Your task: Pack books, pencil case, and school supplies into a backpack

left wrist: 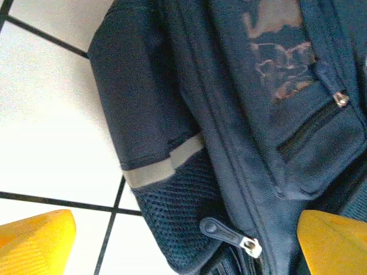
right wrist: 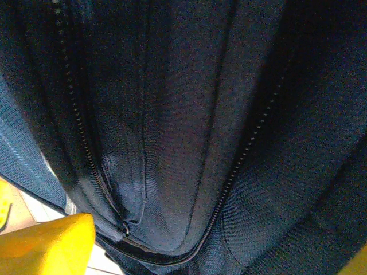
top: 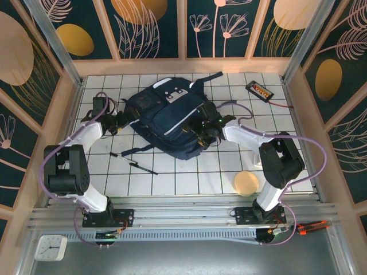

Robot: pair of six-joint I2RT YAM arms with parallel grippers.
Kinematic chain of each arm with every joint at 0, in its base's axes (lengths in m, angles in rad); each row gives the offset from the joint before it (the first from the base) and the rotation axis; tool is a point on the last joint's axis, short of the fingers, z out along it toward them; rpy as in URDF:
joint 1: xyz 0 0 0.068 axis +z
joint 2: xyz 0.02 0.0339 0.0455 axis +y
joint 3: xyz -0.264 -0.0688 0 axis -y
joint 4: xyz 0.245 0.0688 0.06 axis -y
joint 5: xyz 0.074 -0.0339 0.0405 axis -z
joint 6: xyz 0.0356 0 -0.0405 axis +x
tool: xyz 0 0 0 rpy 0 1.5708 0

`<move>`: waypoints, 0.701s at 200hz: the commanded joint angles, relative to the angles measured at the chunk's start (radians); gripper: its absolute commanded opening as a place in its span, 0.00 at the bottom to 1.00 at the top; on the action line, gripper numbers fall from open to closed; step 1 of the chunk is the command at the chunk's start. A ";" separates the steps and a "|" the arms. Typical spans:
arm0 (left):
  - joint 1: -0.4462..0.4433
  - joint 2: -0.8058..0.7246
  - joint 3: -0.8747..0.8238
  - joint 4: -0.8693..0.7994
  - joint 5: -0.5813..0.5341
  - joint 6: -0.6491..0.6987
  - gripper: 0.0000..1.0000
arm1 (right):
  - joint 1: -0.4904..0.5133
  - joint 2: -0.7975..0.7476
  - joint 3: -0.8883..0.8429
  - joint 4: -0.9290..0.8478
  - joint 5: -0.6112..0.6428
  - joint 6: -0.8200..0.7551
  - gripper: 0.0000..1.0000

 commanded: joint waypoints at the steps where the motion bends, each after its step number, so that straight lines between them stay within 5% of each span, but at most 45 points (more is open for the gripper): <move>1: 0.001 0.049 0.021 0.116 0.111 -0.063 0.93 | -0.025 0.019 0.029 0.029 0.025 -0.009 0.84; 30: 0.001 0.086 0.075 0.149 0.136 -0.094 0.85 | -0.037 0.018 0.028 0.019 0.022 -0.016 0.81; 140: 0.001 0.240 0.161 0.197 0.168 -0.170 0.80 | -0.059 0.032 0.028 0.016 0.015 -0.023 0.80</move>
